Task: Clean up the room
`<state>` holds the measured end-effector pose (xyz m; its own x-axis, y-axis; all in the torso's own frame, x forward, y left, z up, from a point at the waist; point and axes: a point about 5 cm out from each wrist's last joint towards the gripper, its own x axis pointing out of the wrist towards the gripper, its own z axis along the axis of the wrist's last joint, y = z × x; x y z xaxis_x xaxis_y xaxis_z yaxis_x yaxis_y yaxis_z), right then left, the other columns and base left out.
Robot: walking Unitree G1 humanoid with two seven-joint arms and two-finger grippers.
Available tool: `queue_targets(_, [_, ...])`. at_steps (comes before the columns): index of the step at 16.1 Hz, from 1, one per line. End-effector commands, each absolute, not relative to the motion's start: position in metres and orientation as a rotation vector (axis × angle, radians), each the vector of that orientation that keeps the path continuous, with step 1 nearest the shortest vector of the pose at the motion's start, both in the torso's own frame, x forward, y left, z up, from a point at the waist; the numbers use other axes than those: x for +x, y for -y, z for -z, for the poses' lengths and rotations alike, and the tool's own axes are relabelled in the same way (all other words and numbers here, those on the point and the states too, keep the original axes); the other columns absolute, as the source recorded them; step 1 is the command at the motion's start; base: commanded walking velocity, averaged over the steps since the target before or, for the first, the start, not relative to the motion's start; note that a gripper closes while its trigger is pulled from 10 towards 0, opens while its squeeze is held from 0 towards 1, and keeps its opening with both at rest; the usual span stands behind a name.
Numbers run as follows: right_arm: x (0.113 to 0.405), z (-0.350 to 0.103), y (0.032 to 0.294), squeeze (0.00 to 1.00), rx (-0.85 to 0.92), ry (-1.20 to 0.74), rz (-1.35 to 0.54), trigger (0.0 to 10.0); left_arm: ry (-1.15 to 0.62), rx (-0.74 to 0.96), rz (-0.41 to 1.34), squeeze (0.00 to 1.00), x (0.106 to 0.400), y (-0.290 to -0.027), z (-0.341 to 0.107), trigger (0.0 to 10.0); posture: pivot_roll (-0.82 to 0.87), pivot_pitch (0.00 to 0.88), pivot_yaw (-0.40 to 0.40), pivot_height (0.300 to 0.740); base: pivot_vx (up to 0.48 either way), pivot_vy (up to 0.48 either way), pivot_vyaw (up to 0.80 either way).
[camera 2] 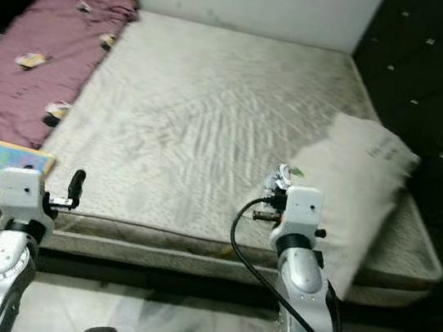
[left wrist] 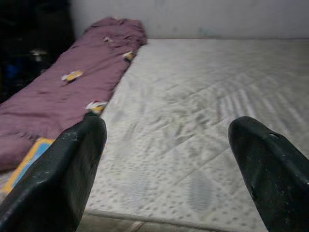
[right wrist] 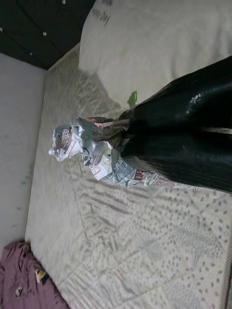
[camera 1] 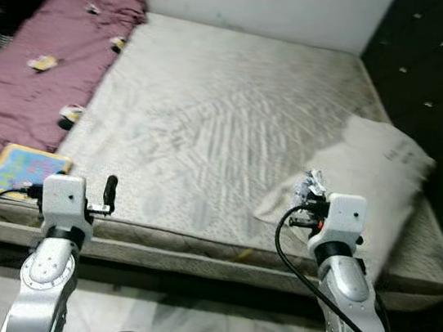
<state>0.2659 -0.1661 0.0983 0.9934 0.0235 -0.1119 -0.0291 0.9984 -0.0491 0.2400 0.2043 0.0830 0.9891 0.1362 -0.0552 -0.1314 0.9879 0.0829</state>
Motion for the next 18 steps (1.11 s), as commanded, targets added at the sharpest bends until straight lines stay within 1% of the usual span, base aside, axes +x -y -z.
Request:
queue_targets(1, [0.2681, -0.0972, 0.1698, 0.0, -0.055, -0.125, -0.016, 10.0, -0.043, 0.066, -0.107, 0.0, 0.2418, -0.2008, -0.086, 10.0, 0.02, 0.066, -0.037, 0.74, 0.0, 0.0, 0.0])
queue_targets(3, [0.2697, -0.0975, 0.1706, 0.0, -0.058, -0.123, -0.013, 10.0, -0.037, 0.061, -0.092, 0.0, 0.2425, -0.1993, -0.0869, 10.0, 0.02, 0.062, -0.035, 0.74, 0.0, 0.0, 0.0])
queue_targets(18, [0.2771, -0.0999, 0.1715, 0.0, -0.076, -0.112, -0.017, 10.0, -0.043, 0.075, -0.086, 0.0, 0.2417, -0.2007, -0.0866, 10.0, 0.02, 0.075, -0.035, 0.74, 0.254, 0.0, 0.0])
